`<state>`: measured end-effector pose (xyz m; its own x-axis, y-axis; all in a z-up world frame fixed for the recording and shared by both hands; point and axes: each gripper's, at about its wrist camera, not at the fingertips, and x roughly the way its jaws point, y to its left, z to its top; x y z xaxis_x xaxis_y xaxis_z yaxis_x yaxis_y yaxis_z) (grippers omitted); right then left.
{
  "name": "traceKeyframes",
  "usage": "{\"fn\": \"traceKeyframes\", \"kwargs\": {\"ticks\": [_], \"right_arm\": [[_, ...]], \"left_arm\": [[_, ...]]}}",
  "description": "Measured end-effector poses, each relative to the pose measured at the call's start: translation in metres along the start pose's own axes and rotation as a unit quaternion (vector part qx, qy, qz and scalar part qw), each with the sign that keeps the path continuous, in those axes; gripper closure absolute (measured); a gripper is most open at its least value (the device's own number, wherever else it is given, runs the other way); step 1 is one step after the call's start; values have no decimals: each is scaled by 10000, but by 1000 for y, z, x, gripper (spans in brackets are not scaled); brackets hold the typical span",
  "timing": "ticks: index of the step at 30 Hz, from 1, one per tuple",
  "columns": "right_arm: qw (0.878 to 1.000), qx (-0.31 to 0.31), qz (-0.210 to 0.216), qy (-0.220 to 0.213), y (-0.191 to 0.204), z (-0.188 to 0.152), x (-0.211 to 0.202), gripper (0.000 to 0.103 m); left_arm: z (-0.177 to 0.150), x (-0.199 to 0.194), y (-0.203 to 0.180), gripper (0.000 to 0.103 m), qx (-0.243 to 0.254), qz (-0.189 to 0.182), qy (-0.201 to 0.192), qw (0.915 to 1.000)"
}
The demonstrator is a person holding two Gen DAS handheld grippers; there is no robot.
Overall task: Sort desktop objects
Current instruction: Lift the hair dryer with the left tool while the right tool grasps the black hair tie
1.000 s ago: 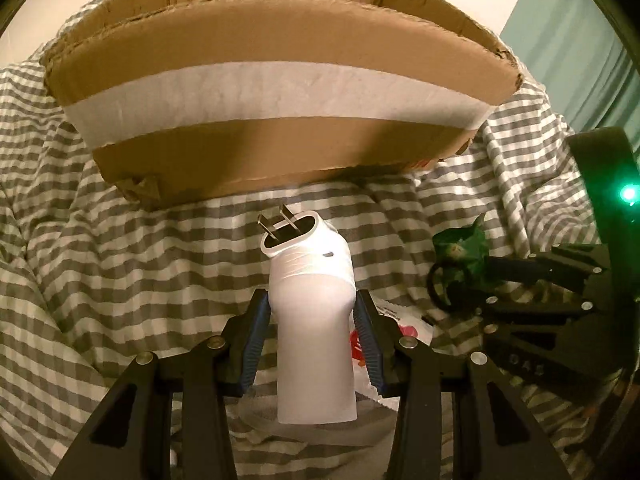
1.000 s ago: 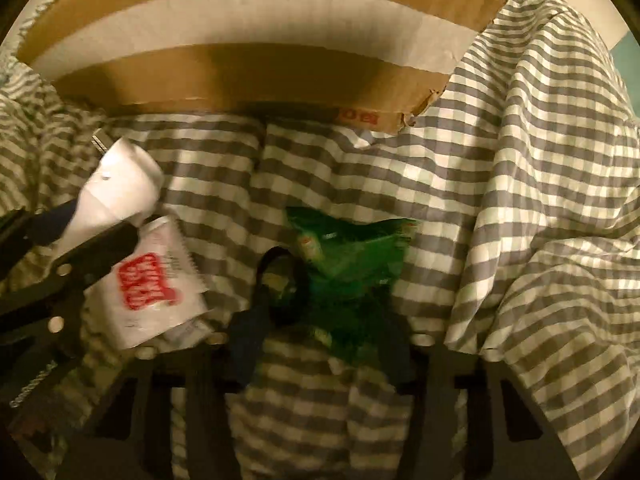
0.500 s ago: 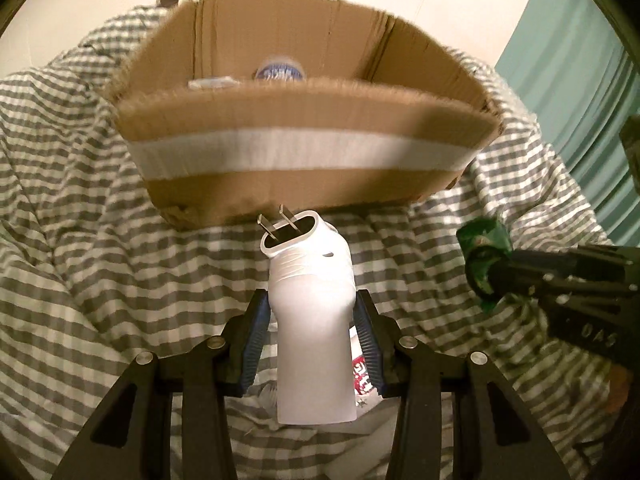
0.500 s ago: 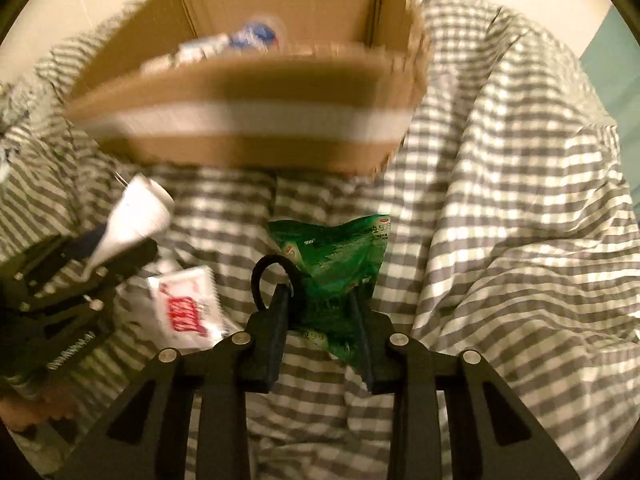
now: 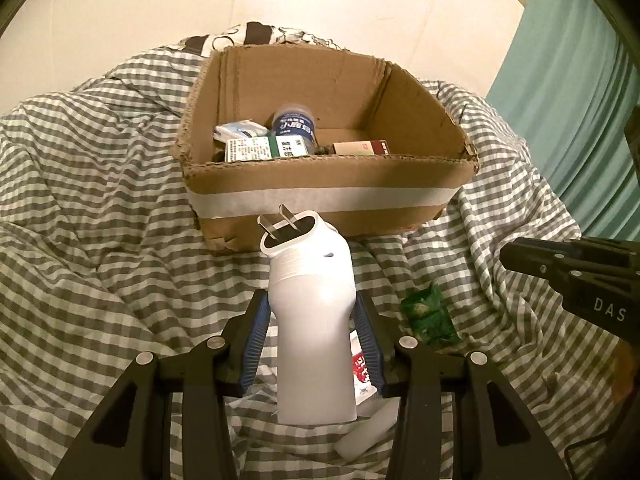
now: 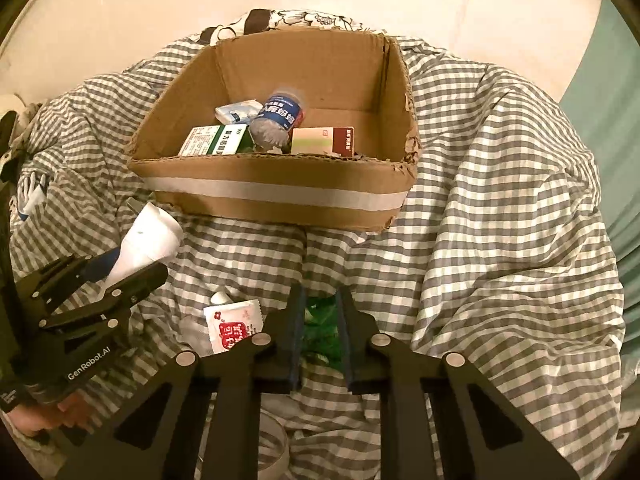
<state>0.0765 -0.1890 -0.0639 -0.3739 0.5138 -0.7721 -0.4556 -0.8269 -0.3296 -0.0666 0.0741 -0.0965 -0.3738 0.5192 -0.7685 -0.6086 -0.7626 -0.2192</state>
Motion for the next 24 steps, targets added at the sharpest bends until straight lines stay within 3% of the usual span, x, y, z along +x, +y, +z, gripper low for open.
{"fn": "traceKeyframes", "kwargs": {"ticks": [2, 5, 7, 8, 9, 13, 17, 18, 20, 21, 22, 24], "right_arm": [[10000, 11, 3, 45, -1, -1, 3, 88], [9985, 84, 241, 486, -5, -10, 24, 84], [9936, 244, 320, 1058, -11, -23, 49, 47], [9907, 296, 304, 1292, -13, -30, 60, 43], [9729, 1415, -309, 1801, -15, -36, 72, 42], [9531, 1701, -155, 2498, -17, -56, 104, 42], [9432, 1525, -214, 2945, -9, -68, 124, 42], [9413, 1547, -224, 2994, -10, -69, 126, 43], [9378, 1614, -145, 3071, -10, -71, 128, 61], [9375, 1578, -185, 3095, -9, -70, 127, 82], [9381, 1496, -313, 3107, -6, -69, 125, 92], [9413, 1443, -316, 3037, -1, -65, 119, 96]], "left_arm": [[0, 1, 2, 59, 6, 17, 29, 10000], [-4, 8, 2, 59, 29, 11, 158, 9999], [-8, 13, 2, 59, 63, 5, 239, 9997], [-10, 17, 2, 59, 79, -8, 288, 9996], [-12, 20, 2, 59, 85, -20, 333, 9994], [-19, 35, 5, 59, 57, -82, 531, 9985], [-21, 45, 10, 59, -10, -124, 656, 9978], [-21, 46, 11, 59, -28, -128, 672, 9977], [-22, 49, 13, 59, -80, -120, 714, 9973], [-22, 49, 14, 59, -97, -117, 730, 9972], [-22, 49, 15, 59, -113, -119, 733, 9972], [-22, 46, 16, 59, -140, -125, 700, 9974]]}}
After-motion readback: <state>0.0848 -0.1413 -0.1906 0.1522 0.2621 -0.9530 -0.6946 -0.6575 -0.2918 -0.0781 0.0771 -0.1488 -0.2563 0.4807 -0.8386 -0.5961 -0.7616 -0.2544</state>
